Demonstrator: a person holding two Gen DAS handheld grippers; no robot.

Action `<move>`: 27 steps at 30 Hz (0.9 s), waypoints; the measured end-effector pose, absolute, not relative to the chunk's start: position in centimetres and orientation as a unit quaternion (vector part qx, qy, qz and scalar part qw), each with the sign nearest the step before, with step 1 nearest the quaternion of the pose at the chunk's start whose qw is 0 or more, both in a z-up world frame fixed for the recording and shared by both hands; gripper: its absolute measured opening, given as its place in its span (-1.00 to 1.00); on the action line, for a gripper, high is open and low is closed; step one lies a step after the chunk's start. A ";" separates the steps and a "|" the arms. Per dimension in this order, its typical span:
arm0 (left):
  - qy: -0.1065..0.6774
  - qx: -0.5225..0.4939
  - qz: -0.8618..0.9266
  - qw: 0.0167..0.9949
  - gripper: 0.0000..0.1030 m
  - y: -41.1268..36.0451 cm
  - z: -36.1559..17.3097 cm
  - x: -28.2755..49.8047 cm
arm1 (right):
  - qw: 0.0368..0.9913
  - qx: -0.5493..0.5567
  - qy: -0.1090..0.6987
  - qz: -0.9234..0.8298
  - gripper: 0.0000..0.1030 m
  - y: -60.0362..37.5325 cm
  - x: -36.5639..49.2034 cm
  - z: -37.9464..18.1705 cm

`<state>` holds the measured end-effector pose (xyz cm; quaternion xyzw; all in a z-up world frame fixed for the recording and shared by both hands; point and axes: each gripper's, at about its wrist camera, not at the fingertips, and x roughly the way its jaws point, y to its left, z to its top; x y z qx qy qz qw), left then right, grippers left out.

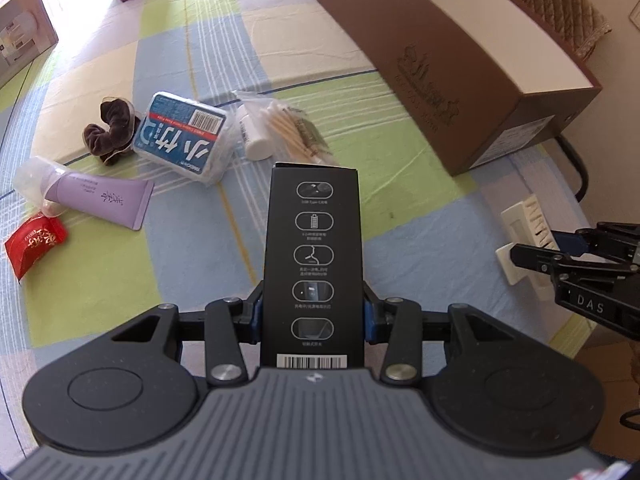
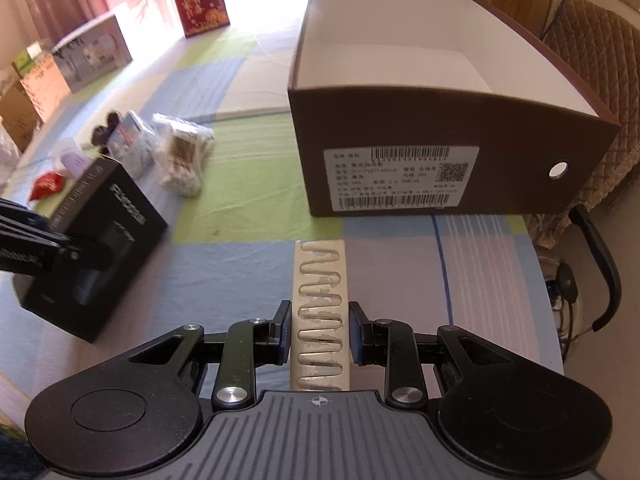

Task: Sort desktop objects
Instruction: 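Carry both held items into the brown box and release them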

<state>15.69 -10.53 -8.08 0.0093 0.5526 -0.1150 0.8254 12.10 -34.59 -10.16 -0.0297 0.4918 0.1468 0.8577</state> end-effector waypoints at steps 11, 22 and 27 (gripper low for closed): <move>0.505 -0.004 -0.129 0.854 -0.26 -12.3 -2.8 15.4 | 0.869 0.004 0.448 0.211 -0.51 -35.1 12.3 -5.3; 0.439 -0.021 -0.146 0.886 -0.26 -15.9 3.3 18.3 | 0.903 0.005 0.354 0.244 -0.51 -37.4 16.2 1.0; 0.412 -0.034 -0.161 0.896 -0.26 -18.4 5.7 21.1 | 0.920 -0.009 0.323 0.223 -0.51 -39.6 19.5 2.9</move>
